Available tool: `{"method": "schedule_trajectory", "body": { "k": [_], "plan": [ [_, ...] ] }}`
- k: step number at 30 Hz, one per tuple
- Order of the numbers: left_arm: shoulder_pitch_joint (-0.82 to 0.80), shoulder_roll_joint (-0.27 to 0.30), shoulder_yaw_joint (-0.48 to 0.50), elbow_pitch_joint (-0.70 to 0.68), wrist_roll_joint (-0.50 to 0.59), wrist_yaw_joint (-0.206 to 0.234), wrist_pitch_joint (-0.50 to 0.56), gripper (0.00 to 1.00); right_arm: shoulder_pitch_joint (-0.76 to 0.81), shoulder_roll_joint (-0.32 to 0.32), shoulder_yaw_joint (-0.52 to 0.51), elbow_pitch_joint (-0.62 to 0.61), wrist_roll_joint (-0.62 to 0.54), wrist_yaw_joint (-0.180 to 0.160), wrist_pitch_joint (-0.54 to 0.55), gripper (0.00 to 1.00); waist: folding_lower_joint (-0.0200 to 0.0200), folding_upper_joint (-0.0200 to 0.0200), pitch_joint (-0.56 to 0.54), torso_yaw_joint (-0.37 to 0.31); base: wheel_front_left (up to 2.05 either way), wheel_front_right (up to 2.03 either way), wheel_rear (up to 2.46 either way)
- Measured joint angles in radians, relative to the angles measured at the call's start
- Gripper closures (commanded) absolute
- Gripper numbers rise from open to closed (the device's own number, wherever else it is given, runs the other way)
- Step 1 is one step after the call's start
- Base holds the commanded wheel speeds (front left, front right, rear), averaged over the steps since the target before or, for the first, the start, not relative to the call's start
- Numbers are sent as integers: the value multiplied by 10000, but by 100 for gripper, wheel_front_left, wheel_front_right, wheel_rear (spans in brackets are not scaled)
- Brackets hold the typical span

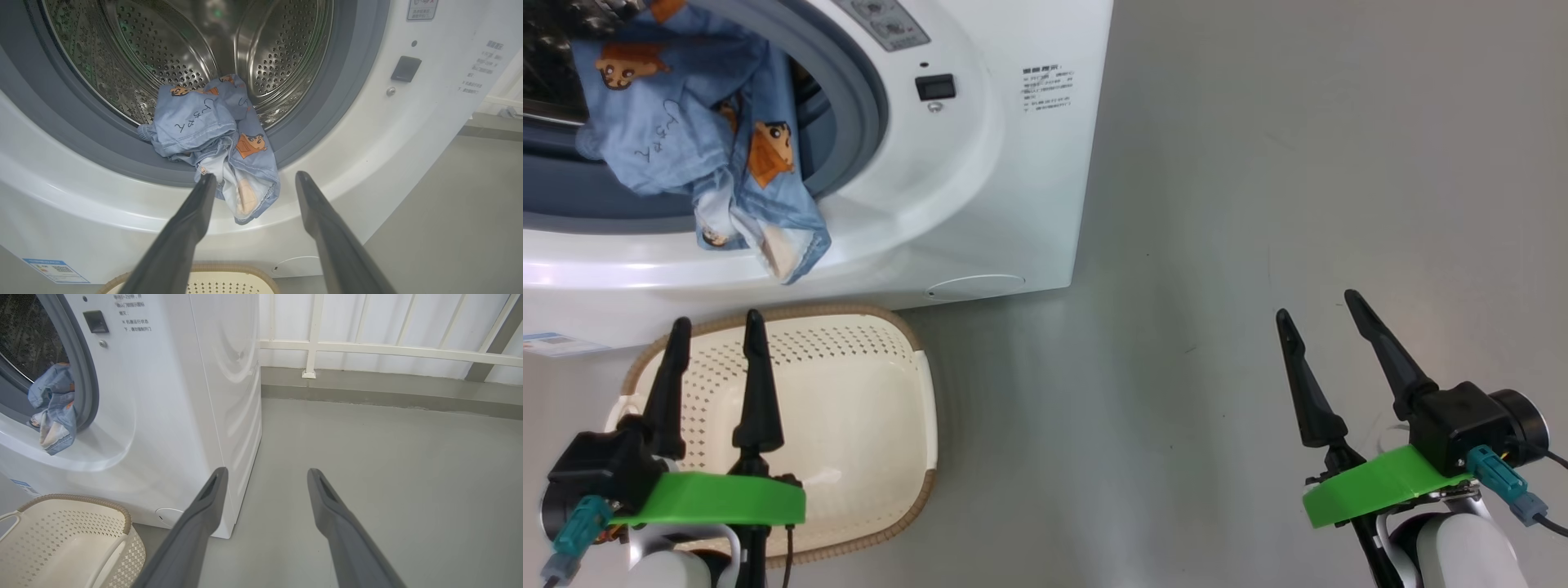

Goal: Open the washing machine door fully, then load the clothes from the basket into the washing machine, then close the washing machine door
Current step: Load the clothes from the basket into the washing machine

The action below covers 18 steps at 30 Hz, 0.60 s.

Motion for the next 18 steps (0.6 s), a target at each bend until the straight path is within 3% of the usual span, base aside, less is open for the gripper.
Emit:
{"method": "schedule_trajectory", "body": {
  "k": [14,18],
  "plan": [
    [17,-155,314,445,-58,-136,4,0,-2,0,153,36,0,0,-4,0,0,0,102,-97,0,0,0],
    [-678,-21,443,894,-305,-167,272,0,-7,0,207,54,0,0,-17,0,0,0,298,-209,0,0,0]
  ]
}}
